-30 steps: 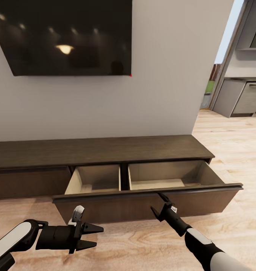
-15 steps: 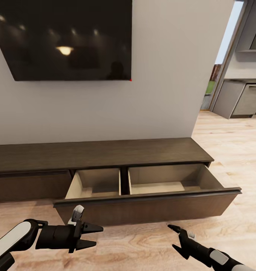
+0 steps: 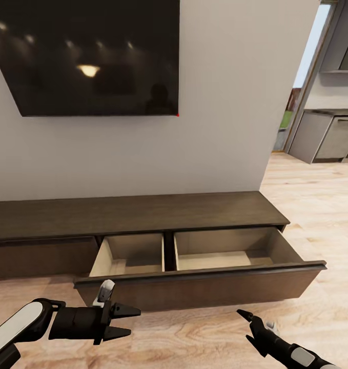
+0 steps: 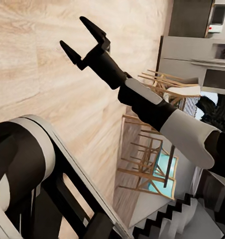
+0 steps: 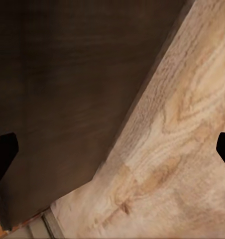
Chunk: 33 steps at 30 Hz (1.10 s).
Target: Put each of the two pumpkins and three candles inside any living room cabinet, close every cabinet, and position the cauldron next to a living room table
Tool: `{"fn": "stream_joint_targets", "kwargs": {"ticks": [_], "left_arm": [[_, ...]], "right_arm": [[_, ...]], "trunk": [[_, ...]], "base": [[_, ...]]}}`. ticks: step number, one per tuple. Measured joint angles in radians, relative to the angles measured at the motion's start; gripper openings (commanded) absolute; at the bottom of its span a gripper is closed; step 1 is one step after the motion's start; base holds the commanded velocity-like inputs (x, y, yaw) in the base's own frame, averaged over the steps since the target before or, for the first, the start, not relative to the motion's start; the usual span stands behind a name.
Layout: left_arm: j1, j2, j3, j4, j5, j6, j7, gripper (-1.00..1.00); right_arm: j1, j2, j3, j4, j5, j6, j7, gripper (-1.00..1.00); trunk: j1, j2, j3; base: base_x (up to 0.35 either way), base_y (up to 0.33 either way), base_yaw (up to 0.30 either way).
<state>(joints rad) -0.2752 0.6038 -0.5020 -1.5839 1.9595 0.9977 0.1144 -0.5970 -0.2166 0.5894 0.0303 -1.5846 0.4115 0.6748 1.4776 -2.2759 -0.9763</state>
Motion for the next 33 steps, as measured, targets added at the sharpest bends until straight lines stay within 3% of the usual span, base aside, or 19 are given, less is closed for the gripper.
{"fn": "stream_joint_targets", "kwargs": {"ticks": [33], "left_arm": [[0.0, -0.008, 0.0, 0.001, -0.011, -0.003, 0.005, 1.0]], "right_arm": [[0.0, 0.0, 0.0, 0.011, 0.0, -0.018, -0.005, 1.0]], "trunk": [[-0.127, 0.231, 0.103]], "base": [[0.0, 0.0, 0.0]]}}
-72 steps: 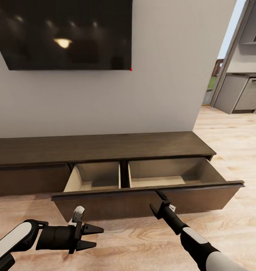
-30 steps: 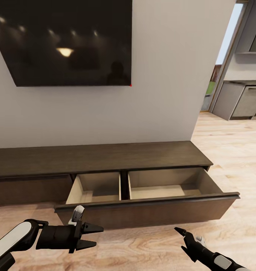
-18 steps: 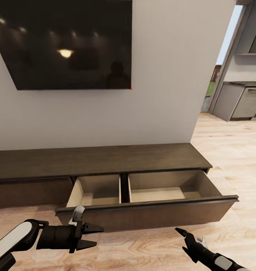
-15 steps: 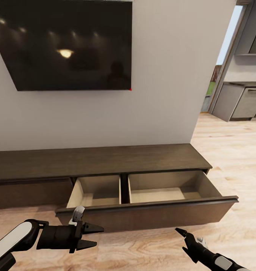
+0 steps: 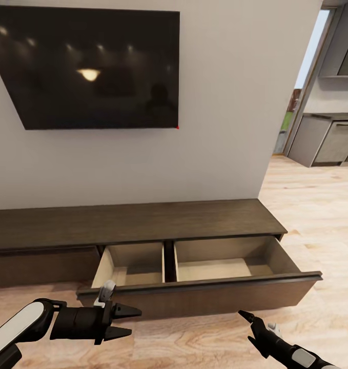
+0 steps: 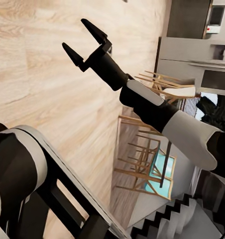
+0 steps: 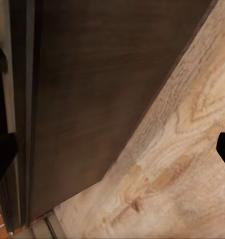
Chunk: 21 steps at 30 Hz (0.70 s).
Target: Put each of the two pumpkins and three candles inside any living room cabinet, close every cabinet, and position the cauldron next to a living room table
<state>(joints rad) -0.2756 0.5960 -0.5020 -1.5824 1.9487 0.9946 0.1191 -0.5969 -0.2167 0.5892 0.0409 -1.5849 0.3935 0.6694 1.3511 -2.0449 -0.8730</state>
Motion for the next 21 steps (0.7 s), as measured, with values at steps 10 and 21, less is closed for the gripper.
{"fn": "stream_joint_targets", "kwargs": {"ticks": [10, 21], "left_arm": [[0.0, 0.0, 0.0, 0.0, 0.0, 0.0, 0.0, 1.0], [-0.001, -0.003, 0.001, 0.0, -0.005, -0.003, 0.065, 1.0]], "right_arm": [[0.0, 0.0, 0.0, 0.001, 0.0, -0.006, -0.001, 1.0], [0.0, 0.004, 0.001, 0.0, 0.002, -0.07, -0.088, 1.0]], "trunk": [[-0.038, 0.07, 0.031], [-0.081, 0.147, 0.066]], "base": [[0.0, 0.0, 0.0], [0.0, 0.0, 0.0]]}}
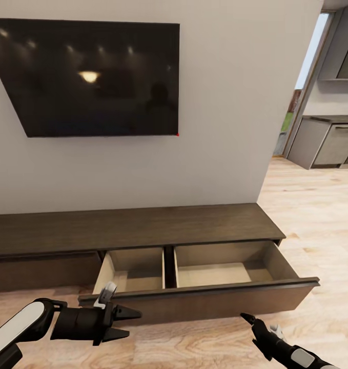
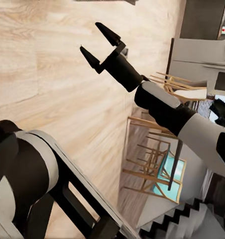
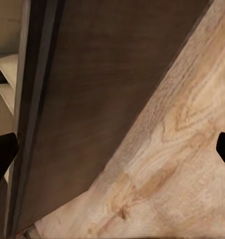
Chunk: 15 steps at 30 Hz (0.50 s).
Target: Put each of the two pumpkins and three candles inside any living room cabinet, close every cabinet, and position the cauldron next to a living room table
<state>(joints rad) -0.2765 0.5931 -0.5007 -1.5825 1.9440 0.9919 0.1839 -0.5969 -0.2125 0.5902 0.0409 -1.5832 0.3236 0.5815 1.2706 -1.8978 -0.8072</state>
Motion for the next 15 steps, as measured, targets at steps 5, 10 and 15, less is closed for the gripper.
{"fn": "stream_joint_targets", "kwargs": {"ticks": [5, 10, 15], "left_arm": [[-0.003, -0.018, 0.002, -0.001, -0.001, -0.001, 0.103, 1.0], [-0.009, -0.077, 0.005, -0.001, -0.003, 0.0, 0.263, 1.0], [-0.013, -0.159, 0.009, -0.001, -0.005, -0.001, 0.469, 1.0]], "right_arm": [[0.0, 0.004, 0.0, -0.002, -0.002, -0.001, -0.099, 1.0], [0.0, 0.006, 0.002, -0.004, -0.003, -0.01, -0.196, 1.0], [0.0, 0.007, 0.003, -0.005, -0.002, -0.048, -0.228, 1.0]], "trunk": [[-0.019, 0.035, 0.016], [-0.038, 0.07, 0.031], [-0.058, 0.105, 0.047]], "base": [[0.0, 0.0, 0.0], [0.0, 0.0, 0.0], [0.0, 0.0, 0.0]]}}
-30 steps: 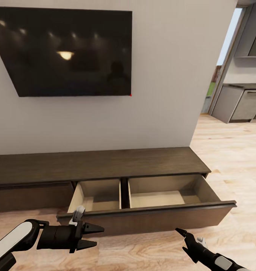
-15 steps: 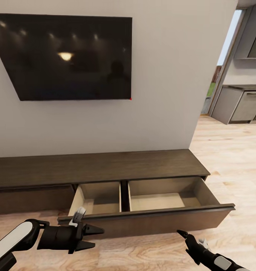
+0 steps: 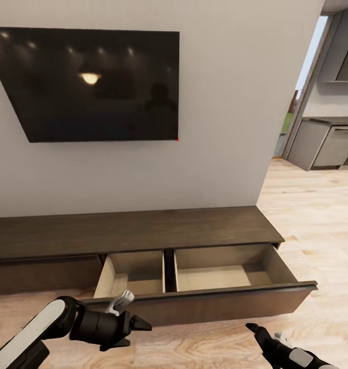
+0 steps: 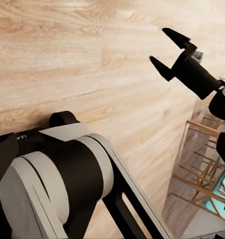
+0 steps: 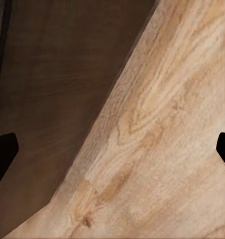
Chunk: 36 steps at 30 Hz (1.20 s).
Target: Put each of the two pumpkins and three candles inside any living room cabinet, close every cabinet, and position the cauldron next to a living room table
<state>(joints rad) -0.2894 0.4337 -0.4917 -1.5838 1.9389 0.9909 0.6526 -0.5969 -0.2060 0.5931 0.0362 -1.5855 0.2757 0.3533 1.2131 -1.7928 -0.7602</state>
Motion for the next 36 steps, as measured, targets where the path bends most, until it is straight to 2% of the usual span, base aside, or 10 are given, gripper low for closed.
{"fn": "stream_joint_targets", "kwargs": {"ticks": [2, 6, 12, 18, 21, 26, 28, 32, 33, 36], "left_arm": [[-0.001, -0.028, 0.001, 0.0, -0.001, 0.0, 0.074, 1.0], [-0.001, -0.052, 0.002, 0.0, -0.001, -0.001, 0.143, 1.0], [-0.001, -0.064, 0.003, 0.0, -0.056, -0.002, 0.16, 1.0], [-0.001, -0.08, 0.002, 0.0, -0.088, -0.002, 0.163, 1.0], [-0.001, -0.083, 0.003, 0.0, -0.117, -0.002, 0.163, 1.0], [-0.002, -0.084, 0.005, 0.0, -0.197, -0.004, 0.163, 1.0], [-0.002, -0.092, 0.007, 0.0, -0.214, -0.005, 0.164, 1.0], [-0.003, -0.101, 0.008, 0.0, -0.222, -0.005, 0.165, 1.0], [-0.003, -0.105, 0.008, 0.0, -0.236, -0.005, 0.165, 1.0], [-0.002, -0.129, 0.008, 0.001, -0.318, -0.005, 0.165, 1.0]], "right_arm": [[0.0, 0.0, 0.001, 0.0, 0.001, -0.006, -0.008, 1.0], [0.0, 0.0, 0.004, -0.002, 0.001, -0.009, -0.04, 1.0], [0.0, 0.0, 0.043, -0.003, 0.005, -0.059, -0.096, 1.0], [0.0, 0.0, 0.054, -0.004, 0.007, -0.087, -0.125, 1.0], [0.0, 0.0, 0.055, -0.004, 0.022, -0.089, -0.131, 1.0], [0.0, 0.006, 0.054, -0.007, 0.098, -0.105, -0.161, 1.0], [0.0, 0.011, 0.054, -0.01, 0.128, -0.116, -0.203, 1.0], [0.0, 0.012, 0.054, -0.011, 0.133, -0.118, -0.22, 1.0], [0.0, 0.012, 0.054, -0.011, 0.134, -0.118, -0.221, 1.0], [0.0, 0.013, 0.054, -0.011, 0.135, -0.119, -0.224, 1.0]], "trunk": [[-0.008, 0.014, 0.006], [-0.023, 0.042, 0.019], [-0.046, 0.084, 0.038], [-0.069, 0.126, 0.056], [-0.081, 0.147, 0.066], [-0.1, 0.182, 0.081], [-0.107, 0.196, 0.088], [-0.123, 0.224, 0.1], [-0.127, 0.231, 0.103], [-0.138, 0.252, 0.113]], "base": [[0.0, 0.0, 0.0], [0.0, 0.0, 0.0], [0.0, 0.0, 0.0], [0.0, 0.0, 0.0], [0.0, 0.0, 0.0], [0.0, 0.0, 0.0], [0.0, 0.0, 0.0], [0.0, 0.0, 0.0], [0.0, 0.0, 0.0], [0.0, 0.0, 0.0]]}}
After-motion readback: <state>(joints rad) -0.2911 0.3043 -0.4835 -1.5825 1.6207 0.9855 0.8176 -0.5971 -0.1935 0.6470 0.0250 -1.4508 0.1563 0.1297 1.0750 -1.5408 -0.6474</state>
